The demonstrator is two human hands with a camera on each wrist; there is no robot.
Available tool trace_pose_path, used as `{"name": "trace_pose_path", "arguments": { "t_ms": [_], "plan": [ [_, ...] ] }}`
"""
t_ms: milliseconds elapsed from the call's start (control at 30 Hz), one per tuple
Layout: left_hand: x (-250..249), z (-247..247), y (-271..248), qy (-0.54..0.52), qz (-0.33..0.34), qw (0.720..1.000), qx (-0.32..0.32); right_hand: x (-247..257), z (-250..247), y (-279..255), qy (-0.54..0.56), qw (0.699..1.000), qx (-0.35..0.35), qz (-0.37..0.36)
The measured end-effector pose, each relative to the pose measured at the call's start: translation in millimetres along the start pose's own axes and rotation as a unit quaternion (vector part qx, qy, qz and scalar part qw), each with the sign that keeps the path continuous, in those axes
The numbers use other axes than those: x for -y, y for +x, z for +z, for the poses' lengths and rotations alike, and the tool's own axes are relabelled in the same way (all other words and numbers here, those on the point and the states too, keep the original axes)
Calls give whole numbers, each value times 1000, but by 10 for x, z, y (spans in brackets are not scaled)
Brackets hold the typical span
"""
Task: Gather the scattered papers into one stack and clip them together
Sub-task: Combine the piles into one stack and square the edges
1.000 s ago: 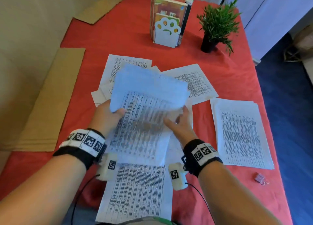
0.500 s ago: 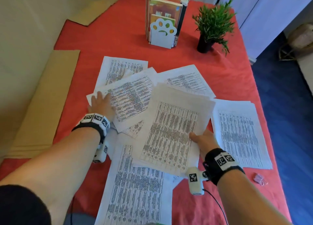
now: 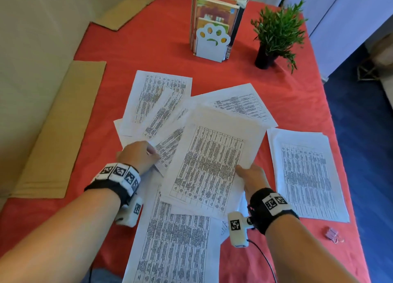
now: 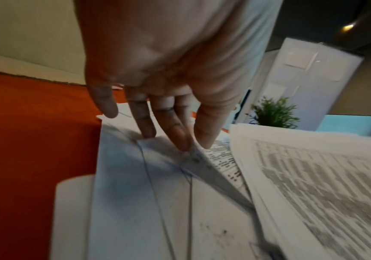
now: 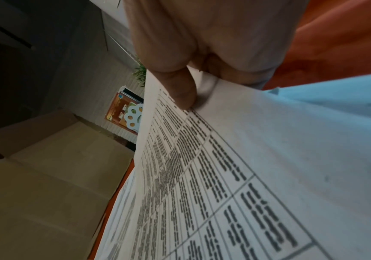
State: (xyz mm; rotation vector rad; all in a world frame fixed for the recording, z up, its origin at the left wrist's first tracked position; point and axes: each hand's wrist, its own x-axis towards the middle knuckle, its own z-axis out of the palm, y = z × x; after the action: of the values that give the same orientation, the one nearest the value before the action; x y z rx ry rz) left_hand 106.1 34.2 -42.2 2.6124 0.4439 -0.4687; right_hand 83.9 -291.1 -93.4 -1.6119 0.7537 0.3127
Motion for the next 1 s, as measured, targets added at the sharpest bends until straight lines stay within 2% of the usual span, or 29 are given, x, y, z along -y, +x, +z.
{"name": "trace_pose_path", "arguments": {
  "t_ms": [133,233,367,500,633,767,900,1000],
  "plan": [
    [-35,-123,85,-12,-13,997,-73,301,102,-200,4,999,35,-11],
    [-50,-275,321,-17,-34,999,-19,354,175,-186,6,999,46,-15],
    [-149,-263,370,-30,-8,998,55,383,278,-184,43,997,67,-14],
    [-243,-101,243,-18,-16,998,55,409,374,-203,71,995,70,-10],
    [-295,-9,81,-133,0,989,58,433,427,-195,61,995,83,-8],
    [-247,-35,-27,-194,7,980,51,431,452,-229,62,990,120,-24],
    [-213,-97,-75,-201,8,979,44,423,356,-218,69,992,99,-43],
    [-209,-52,-134,-229,-7,973,29,415,207,-249,37,996,40,-67]
  ]
}}
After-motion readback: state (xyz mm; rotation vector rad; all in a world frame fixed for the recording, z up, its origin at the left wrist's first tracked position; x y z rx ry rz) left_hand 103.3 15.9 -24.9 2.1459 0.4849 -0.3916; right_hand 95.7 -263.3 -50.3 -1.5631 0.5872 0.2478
